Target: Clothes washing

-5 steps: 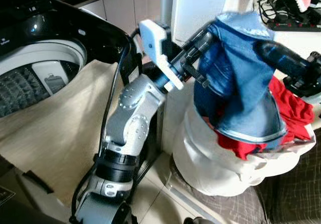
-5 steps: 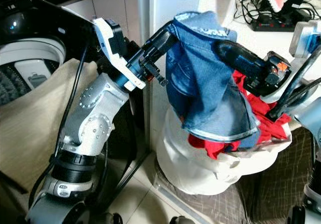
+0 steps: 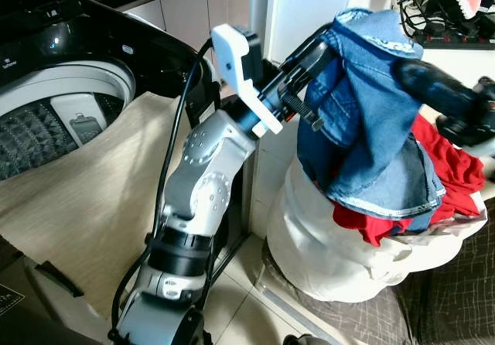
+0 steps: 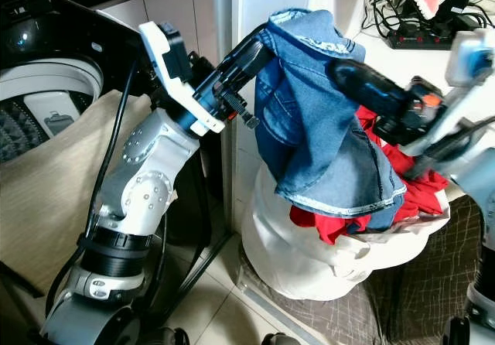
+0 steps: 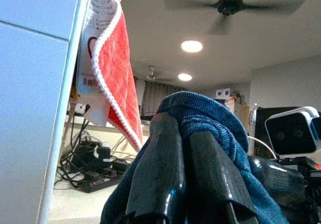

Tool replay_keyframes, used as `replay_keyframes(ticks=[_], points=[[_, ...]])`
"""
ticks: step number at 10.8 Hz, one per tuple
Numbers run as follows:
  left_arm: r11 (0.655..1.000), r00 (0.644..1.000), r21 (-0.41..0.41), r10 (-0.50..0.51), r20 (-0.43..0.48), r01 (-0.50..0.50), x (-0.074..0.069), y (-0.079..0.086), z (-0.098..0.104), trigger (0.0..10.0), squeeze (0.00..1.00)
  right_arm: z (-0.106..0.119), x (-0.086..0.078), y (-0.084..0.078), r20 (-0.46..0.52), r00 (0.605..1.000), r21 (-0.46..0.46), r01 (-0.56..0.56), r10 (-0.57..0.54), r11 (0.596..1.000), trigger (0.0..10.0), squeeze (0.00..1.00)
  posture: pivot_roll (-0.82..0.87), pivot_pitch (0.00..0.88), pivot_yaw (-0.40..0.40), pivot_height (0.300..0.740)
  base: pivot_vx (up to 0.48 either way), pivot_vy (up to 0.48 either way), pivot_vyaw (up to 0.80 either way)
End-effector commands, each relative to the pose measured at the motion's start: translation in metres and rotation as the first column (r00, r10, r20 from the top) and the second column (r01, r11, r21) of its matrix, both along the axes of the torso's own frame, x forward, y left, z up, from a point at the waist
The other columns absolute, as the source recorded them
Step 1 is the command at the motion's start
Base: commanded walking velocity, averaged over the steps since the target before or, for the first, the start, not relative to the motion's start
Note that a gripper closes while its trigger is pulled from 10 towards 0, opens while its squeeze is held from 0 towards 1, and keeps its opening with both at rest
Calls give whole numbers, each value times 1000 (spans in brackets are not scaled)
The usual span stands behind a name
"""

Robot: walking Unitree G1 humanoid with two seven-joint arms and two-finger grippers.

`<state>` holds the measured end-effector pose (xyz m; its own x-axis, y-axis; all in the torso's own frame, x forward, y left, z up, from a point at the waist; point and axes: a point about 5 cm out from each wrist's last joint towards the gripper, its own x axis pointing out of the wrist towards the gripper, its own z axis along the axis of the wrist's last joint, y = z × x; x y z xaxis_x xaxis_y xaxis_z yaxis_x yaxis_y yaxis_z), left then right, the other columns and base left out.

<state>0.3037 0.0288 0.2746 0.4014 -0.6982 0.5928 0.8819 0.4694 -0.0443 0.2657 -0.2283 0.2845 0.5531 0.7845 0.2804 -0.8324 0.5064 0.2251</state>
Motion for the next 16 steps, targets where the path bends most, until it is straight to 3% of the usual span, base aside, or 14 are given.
replay_keyframes(ticks=[1,3,4,7,8,9,10,11,12,13,14,15,16], points=[[993,994,-82,87,65,-81,4,17,20,0,0,-1,0,-6,-13,999,-31,46,-46,998,10000,1000,-128,32,-1,740,0,0,0],[989,987,-76,135,84,-129,11,23,33,0,0,3,-2,-8,22,995,-56,93,-92,994,10000,1000,-119,30,3,740,0,0,0],[978,979,-123,183,94,-172,19,34,51,0,0,8,-4,-16,51,990,-41,137,-134,990,10000,0,-117,29,7,740,0,0,0],[899,903,-256,401,154,-356,37,82,108,0,0,8,-7,-23,67,981,-38,186,-183,982,10000,0,-115,30,15,740,0,0,0],[844,859,-318,492,140,-432,42,107,133,0,0,5,-8,-22,63,980,-37,193,-190,981,10000,0,-107,28,16,740,0,0,0],[774,785,-358,601,152,-523,43,128,150,0,0,2,-8,-21,57,978,-36,204,-201,978,10000,0,-110,29,22,740,0,0,0],[695,687,-386,703,186,-607,41,147,162,0,0,1,-8,-21,55,976,-35,212,-210,977,10000,0,-111,26,23,740,0,0,0],[517,434,-377,854,286,-768,34,176,182,0,0,0,-9,-21,53,976,-36,212,-210,977,10000,0,-107,22,21,740,0,0,0],[211,33,-360,896,444,-909,24,205,203,0,0,-2,-11,-19,52,978,-36,206,-204,978,10000,0,-104,19,20,740,0,0,0],[60,-144,-367,852,504,-928,21,216,209,0,0,-4,-10,-17,49,978,-33,202,-201,979,10000,0,-103,17,21,740,0,0,0],[-155,-323,-314,728,605,-937,30,230,203,0,0,-7,-10,-12,44,981,-39,188,-186,981,10000,0,-105,14,24,740,0,0,0],[-211,-259,-152,712,653,-965,48,237,185,0,0,-10,-10,-10,35,983,-54,180,-178,982,10000,0,-107,12,24,740,0,0,0],[-185,-80,100,766,638,-978,71,239,152,0,0,-14,-11,-10,23,984,-78,176,-175,981,10000,0,-107,10,23,740,0,0,0]])
